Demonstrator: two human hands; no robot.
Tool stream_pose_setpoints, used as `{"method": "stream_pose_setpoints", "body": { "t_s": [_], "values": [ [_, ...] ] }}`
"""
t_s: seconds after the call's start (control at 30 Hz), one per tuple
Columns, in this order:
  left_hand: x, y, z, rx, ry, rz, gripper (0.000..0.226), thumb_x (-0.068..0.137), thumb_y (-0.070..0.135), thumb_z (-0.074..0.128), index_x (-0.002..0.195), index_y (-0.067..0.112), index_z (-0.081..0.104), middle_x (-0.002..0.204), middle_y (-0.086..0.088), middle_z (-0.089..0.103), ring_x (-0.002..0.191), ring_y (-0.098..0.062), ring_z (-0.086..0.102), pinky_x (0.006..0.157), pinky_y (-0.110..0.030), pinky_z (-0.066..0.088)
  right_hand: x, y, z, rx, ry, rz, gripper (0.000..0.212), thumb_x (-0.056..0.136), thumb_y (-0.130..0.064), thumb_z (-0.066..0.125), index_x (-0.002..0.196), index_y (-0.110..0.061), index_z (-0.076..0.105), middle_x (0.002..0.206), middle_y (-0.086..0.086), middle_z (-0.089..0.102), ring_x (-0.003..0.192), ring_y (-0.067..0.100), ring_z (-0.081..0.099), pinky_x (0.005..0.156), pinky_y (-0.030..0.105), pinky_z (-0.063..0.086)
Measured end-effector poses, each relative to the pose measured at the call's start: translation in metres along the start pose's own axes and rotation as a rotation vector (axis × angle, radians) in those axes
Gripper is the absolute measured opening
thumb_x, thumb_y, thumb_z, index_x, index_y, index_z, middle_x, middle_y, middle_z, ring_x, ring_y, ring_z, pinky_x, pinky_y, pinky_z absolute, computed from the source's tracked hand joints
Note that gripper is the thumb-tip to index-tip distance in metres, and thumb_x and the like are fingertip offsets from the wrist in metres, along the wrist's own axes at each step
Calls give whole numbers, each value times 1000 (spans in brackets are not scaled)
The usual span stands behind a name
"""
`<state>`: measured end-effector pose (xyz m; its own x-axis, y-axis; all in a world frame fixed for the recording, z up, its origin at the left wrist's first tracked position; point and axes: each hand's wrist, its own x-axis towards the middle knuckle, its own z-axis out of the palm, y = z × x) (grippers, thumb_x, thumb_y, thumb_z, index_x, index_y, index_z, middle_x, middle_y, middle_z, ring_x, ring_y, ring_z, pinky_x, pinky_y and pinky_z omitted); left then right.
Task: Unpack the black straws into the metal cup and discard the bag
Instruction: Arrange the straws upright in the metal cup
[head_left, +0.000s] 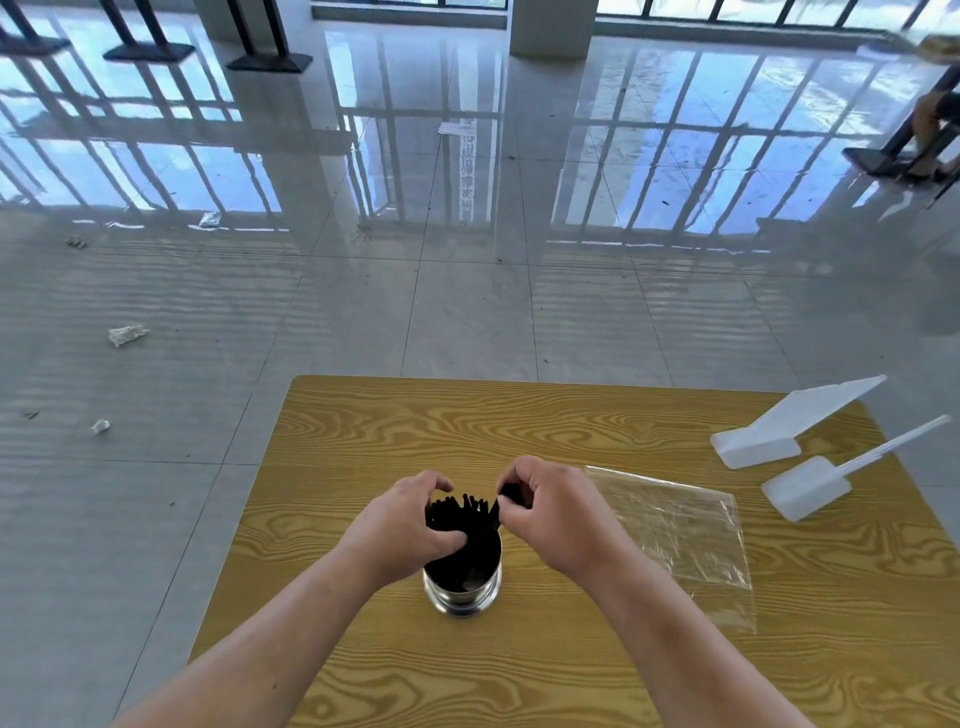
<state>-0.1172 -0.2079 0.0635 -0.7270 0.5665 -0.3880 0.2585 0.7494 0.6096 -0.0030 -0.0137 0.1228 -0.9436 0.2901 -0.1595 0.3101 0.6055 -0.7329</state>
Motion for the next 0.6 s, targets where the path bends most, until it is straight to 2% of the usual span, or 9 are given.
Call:
{"method": "stream_pose_setpoints", "body": {
  "t_s": [0.17, 0.27, 0.37, 0.4, 0.5, 0.53, 0.6],
  "values": [
    [-1, -5, 0, -23, 2, -23, 64, 77, 53, 78, 135, 45, 51, 110, 20, 55, 82, -6, 65, 65, -18, 48, -4, -6, -34, 66, 64, -32, 13, 92, -24, 75, 83, -32, 72, 68, -12, 69, 55, 2, 57, 49, 22, 47],
    [0, -8, 0, -104, -5, -29, 59, 80, 39, 71, 136, 41, 52, 111, 12, 58, 74, -9, 61, 63, -22, 52, -6, -4, -53, 107, 94, -45, 14, 93, -22, 75, 83, -31, 73, 68, -18, 68, 54, 2, 54, 49, 19, 45],
    [2, -9, 0, -159, 2, -38, 51, 85, 29, 66, 134, 38, 55, 110, 8, 61, 71, -9, 59, 60, -21, 48, -9, 2, -71, 191, 129, -44, 13, 93, -20, 75, 85, -30, 74, 68, -13, 69, 56, 2, 56, 53, 23, 49],
    [2, -9, 0, -164, 8, -40, 48, 87, 27, 66, 132, 37, 56, 109, 8, 62, 72, -10, 60, 60, -21, 48, -10, 5, -76, 219, 145, -41, 13, 93, -19, 76, 86, -30, 74, 68, -10, 70, 57, 5, 58, 54, 28, 53],
    [4, -8, 1, -182, 9, -46, 39, 90, 25, 66, 126, 37, 59, 107, 7, 64, 82, -15, 66, 66, -24, 53, -13, 13, -87, 294, 182, -27, 15, 93, -16, 76, 88, -31, 75, 70, 5, 73, 61, 29, 66, 58, 42, 59],
    [4, -8, 2, -188, 6, -48, 37, 90, 25, 66, 125, 37, 60, 107, 6, 65, 86, -16, 68, 68, -25, 55, -14, 16, -90, 325, 185, -24, 17, 93, -14, 75, 88, -30, 75, 70, 8, 73, 63, 34, 67, 58, 43, 59],
    [3, -9, 3, -196, 3, -54, 37, 89, 26, 66, 124, 37, 60, 109, 7, 64, 88, -16, 68, 68, -25, 54, -16, 21, -94, 396, 178, -17, 20, 94, -10, 74, 88, -29, 76, 70, 10, 73, 60, 29, 65, 56, 37, 57]
  ]
}}
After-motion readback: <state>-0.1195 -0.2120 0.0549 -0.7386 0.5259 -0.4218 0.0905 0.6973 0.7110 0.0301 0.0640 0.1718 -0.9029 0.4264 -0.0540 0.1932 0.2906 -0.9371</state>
